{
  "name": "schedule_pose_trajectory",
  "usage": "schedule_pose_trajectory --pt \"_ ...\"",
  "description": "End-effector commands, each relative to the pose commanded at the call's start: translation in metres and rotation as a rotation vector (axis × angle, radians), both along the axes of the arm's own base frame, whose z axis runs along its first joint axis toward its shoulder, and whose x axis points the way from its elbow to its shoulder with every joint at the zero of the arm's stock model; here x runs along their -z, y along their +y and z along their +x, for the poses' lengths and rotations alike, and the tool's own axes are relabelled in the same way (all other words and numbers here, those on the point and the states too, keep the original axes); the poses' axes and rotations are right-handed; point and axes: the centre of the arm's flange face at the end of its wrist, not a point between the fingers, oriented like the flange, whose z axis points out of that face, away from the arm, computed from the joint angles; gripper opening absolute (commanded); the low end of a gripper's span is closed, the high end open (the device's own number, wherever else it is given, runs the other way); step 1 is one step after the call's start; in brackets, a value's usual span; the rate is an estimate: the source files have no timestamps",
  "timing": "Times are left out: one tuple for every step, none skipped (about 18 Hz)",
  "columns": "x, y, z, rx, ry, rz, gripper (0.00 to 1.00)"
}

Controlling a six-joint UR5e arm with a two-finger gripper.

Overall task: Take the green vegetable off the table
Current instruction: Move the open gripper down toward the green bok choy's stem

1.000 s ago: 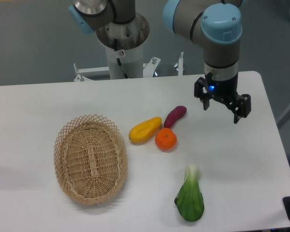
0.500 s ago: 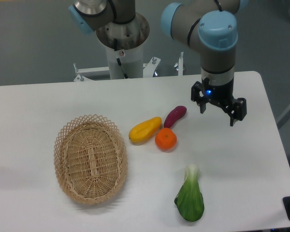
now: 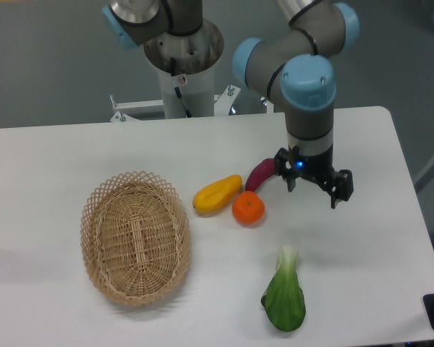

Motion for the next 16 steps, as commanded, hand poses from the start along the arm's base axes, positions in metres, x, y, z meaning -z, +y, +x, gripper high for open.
schedule_pose_trajectory --pt "0.01 0.009 0.003 -0.001 -0.007 0.001 1.0" --pt "0.025 0.014 0.002 -0.007 -0.025 -0.009 1.0" --pt "0.036 0.018 -0.001 -0.014 -0.039 -0.013 1.0" --pt "0.048 0.026 -0.004 -0.018 -0.053 -0.019 1.0" --pt "0.057 0.031 -0.008 -0.021 -0.061 -0.023 1.0" --pt "0.063 0.033 -0.012 -0.023 -0.067 -0.027 1.0" --pt "0.067 0.034 -0.012 -0.021 -0.073 -0.03 1.0" --pt "0.074 0.033 -0.009 -0.021 -0.083 -0.038 1.0" --pt "0.079 0.033 -0.007 -0.02 -0.091 -0.044 1.0" --pt "0.082 0.033 -0.008 -0.018 -0.094 -0.045 1.0" --pt "0.089 0.037 -0.006 -0.012 -0.102 -0.05 1.0" --pt "0.095 0.042 -0.005 -0.004 -0.106 -0.058 1.0" --pt "0.099 0.043 -0.003 -0.001 -0.107 -0.059 1.0" --pt "0.1 0.044 -0.001 0.001 -0.1 -0.055 1.0" --pt "0.099 0.044 -0.002 -0.001 -0.091 -0.049 1.0" --pt "0.099 0.045 -0.003 -0.002 -0.085 -0.042 1.0"
